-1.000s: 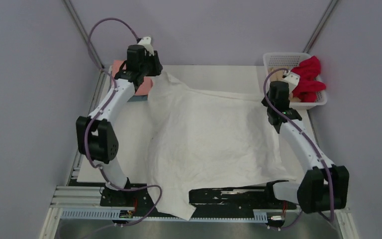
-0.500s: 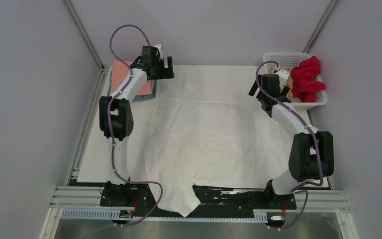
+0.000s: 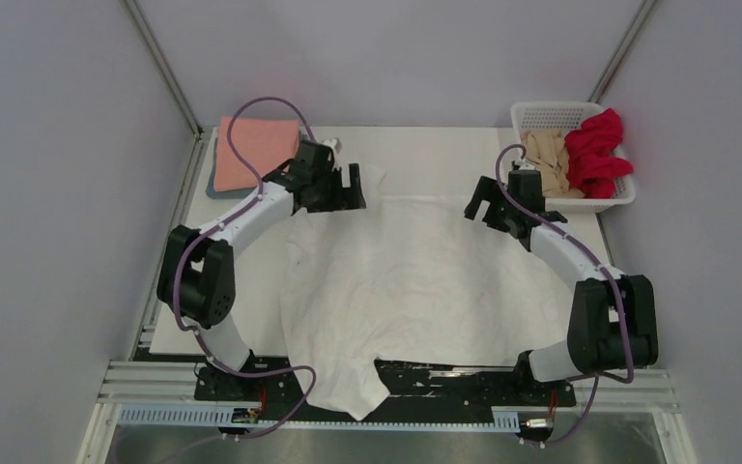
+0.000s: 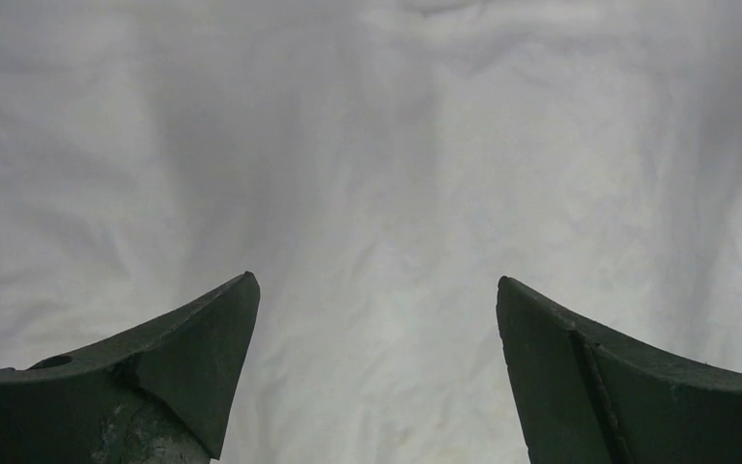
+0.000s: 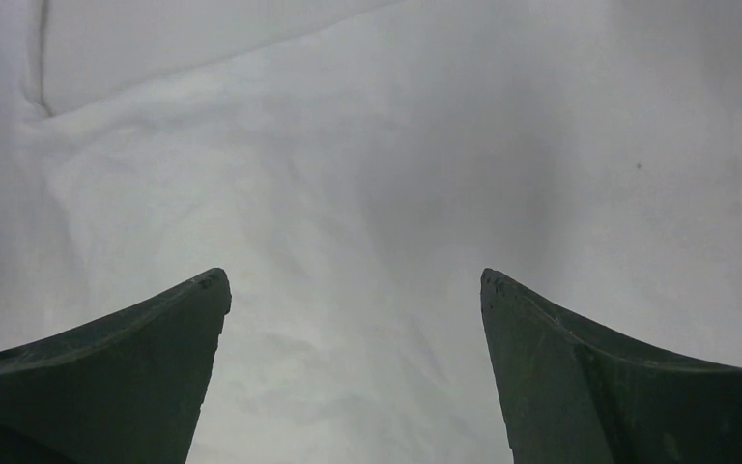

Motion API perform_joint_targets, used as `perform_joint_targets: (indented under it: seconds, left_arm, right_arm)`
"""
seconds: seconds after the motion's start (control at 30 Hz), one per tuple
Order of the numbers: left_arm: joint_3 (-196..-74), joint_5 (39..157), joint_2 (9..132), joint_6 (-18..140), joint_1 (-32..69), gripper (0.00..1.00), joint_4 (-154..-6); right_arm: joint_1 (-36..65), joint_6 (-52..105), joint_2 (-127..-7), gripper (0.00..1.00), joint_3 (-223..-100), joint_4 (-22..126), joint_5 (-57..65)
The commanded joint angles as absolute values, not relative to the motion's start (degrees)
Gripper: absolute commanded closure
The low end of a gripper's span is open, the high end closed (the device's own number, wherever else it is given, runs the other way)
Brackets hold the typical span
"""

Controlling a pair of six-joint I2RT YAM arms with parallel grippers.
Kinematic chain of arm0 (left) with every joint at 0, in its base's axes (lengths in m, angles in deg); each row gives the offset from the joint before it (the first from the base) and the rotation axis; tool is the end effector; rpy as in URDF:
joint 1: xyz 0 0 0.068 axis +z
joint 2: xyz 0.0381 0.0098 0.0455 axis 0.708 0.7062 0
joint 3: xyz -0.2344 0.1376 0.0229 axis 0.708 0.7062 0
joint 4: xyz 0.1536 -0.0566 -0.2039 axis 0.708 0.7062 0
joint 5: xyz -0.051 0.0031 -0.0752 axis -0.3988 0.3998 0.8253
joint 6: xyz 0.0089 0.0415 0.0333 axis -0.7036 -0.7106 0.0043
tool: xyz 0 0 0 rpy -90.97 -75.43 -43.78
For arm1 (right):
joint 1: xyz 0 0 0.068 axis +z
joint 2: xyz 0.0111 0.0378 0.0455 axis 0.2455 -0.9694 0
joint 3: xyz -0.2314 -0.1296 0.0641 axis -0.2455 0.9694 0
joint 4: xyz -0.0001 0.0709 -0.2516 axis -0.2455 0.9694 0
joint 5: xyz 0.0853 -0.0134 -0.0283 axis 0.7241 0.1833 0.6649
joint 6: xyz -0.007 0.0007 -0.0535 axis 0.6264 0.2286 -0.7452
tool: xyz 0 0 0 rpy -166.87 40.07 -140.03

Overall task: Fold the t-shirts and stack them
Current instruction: Flatten out the tshirt

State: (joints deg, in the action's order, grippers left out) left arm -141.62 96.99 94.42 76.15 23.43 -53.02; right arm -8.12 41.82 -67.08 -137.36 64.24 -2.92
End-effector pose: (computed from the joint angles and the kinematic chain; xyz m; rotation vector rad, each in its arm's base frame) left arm 0.3611 -0.1483 0.2665 -0.0532 2.4269 -0.5548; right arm 0.3013 0.0327 0.2320 0.3200 2.3021 0.2716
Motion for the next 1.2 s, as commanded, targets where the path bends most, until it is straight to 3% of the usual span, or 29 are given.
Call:
perform_joint_targets:
  seconds: [0.0, 0.33, 0.9, 1.17]
  left_arm:
    - [-135.21, 97.31, 94.14, 80.47, 20.85, 0.0, -57.09]
    - [-143.34, 86.96, 107.4, 80.55, 21.4, 0.0, -48.6]
    - [-176.8, 93.58, 132.12, 77.51, 29.92, 0.0, -35.97]
    - [-188.87, 94.44, 134.27, 74.47, 30.8, 0.0, -33.44]
  right_arm:
    - [-7.98, 41.42, -72.67, 0.0, -137.93, 66.16, -0.09]
    - [-7.97, 42.5, -84.27, 0.0, -143.33, 67.93, -3.89]
    - [-8.36, 40.66, -105.04, 0.0, -166.49, 71.87, -8.29]
    - [-8.47, 38.17, -106.46, 0.0, -175.38, 74.61, -9.86]
